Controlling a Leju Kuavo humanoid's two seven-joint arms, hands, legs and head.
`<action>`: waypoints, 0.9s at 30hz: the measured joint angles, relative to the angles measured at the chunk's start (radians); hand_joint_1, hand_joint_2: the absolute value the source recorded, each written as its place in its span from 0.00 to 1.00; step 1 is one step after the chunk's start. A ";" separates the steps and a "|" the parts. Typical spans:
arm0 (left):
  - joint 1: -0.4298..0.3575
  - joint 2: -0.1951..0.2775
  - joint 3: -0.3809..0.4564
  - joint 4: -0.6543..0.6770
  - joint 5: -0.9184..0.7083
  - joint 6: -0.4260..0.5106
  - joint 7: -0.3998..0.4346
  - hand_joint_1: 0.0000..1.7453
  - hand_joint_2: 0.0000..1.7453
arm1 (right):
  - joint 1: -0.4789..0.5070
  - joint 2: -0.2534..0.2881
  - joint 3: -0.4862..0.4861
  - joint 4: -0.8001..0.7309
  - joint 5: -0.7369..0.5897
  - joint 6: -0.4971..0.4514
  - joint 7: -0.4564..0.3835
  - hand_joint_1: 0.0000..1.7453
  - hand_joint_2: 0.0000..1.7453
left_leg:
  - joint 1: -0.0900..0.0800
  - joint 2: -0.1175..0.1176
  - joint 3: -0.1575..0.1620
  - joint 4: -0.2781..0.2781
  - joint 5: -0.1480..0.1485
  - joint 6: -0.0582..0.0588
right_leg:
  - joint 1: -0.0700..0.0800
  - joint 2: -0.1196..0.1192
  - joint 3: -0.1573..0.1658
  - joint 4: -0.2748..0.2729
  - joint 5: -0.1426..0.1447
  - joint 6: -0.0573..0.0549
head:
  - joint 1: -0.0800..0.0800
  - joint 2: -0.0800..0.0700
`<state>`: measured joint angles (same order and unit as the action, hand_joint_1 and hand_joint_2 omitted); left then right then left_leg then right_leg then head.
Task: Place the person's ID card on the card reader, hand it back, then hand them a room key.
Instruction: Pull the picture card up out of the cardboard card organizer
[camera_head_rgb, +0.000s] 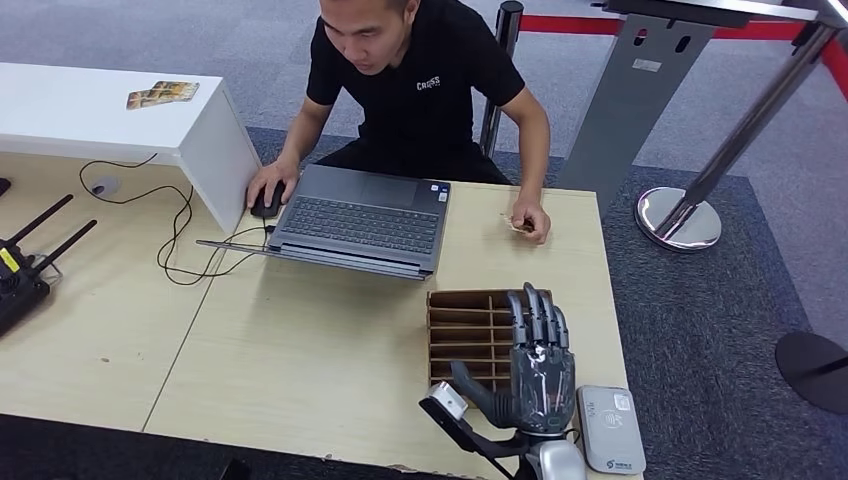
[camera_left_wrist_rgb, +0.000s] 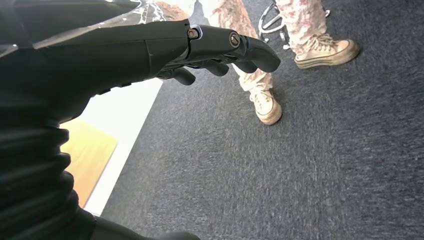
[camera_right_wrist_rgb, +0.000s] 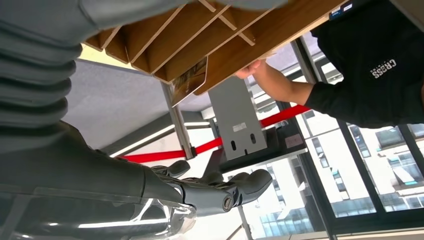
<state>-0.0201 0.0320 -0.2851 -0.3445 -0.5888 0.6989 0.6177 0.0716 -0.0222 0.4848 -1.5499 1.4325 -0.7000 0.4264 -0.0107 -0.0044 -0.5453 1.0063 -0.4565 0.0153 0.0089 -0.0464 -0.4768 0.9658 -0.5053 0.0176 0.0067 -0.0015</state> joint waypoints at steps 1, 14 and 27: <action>0.000 0.000 -0.001 0.000 0.002 0.000 0.001 0.00 1.00 | 0.001 0.002 -0.004 0.000 -0.002 0.000 -0.001 0.00 0.00 | 0.000 0.000 0.000 0.000 0.000 0.000 | 0.000 0.000 0.000 0.000 0.000 0.000 | 0.000 0.000; 0.002 0.004 -0.038 -0.006 0.050 0.000 0.027 0.00 1.00 | 0.027 0.117 -0.157 0.018 -0.152 0.000 -0.325 0.00 0.00 | 0.000 0.000 0.000 0.000 0.000 0.000 | 0.000 0.000 0.000 0.000 0.000 0.000 | 0.000 0.000; 0.002 0.010 -0.076 -0.013 0.064 0.000 0.027 0.00 1.00 | 0.022 0.183 -0.242 0.070 -0.095 0.000 -0.275 0.00 1.00 | 0.000 0.000 0.000 0.000 0.000 0.000 | 0.000 0.000 0.000 0.000 0.000 0.000 | 0.000 0.000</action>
<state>-0.0179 0.0418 -0.3613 -0.3579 -0.5246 0.6989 0.6448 0.0937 0.1603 0.2425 -1.4801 1.3378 -0.7000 0.1519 -0.0107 -0.0044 -0.5453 1.0063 -0.4564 0.0152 0.0089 -0.0464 -0.4766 0.9659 -0.5053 0.0176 0.0068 -0.0015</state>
